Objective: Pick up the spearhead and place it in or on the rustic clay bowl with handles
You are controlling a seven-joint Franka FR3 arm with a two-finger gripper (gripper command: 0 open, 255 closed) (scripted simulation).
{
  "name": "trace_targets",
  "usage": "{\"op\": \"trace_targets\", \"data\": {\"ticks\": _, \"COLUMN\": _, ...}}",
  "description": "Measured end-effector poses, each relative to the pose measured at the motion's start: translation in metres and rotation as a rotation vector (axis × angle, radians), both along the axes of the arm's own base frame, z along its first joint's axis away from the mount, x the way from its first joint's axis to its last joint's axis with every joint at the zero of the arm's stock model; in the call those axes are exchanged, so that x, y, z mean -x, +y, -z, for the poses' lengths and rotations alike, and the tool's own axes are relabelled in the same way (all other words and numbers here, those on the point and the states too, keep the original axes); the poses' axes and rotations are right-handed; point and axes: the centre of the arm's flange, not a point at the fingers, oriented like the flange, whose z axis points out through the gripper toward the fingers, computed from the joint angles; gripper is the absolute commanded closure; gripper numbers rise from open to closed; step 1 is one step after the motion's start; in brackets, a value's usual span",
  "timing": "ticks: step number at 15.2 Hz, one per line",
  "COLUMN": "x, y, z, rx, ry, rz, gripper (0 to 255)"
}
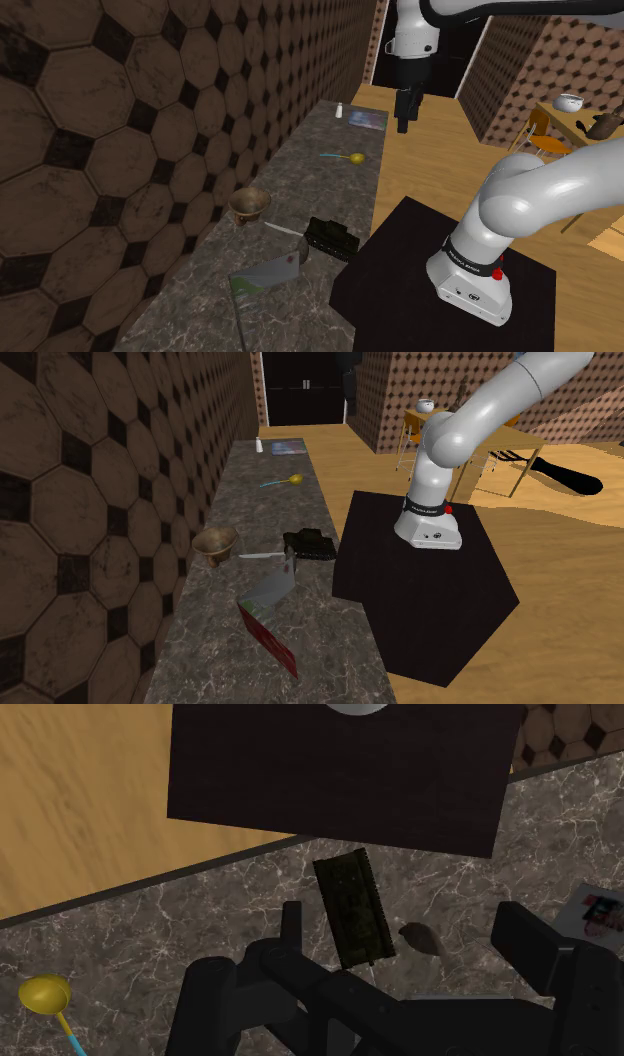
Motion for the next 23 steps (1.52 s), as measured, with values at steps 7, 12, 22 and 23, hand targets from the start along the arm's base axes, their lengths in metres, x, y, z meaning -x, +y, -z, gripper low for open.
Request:
{"op": "trace_targets", "data": {"ticks": 7, "x": -0.001, "y": 0.022, "z": 0.058, "rx": -0.027, "ry": -0.054, "rz": 0.022, "gripper": 0}}
{"op": "trace_targets", "data": {"ticks": 12, "x": -0.007, "y": 0.04, "z": 0.115, "rx": -0.055, "ry": -0.109, "rz": 0.044, "gripper": 0}}
{"op": "trace_targets", "data": {"ticks": 22, "x": -0.028, "y": 0.089, "z": 0.231, "rx": -0.11, "ry": -0.22, "rz": 0.09, "gripper": 0}}
{"op": "trace_targets", "data": {"ticks": 23, "x": -0.03, "y": 0.095, "z": 0.242, "rx": -0.116, "ry": -0.233, "rz": 0.094, "gripper": 0}}
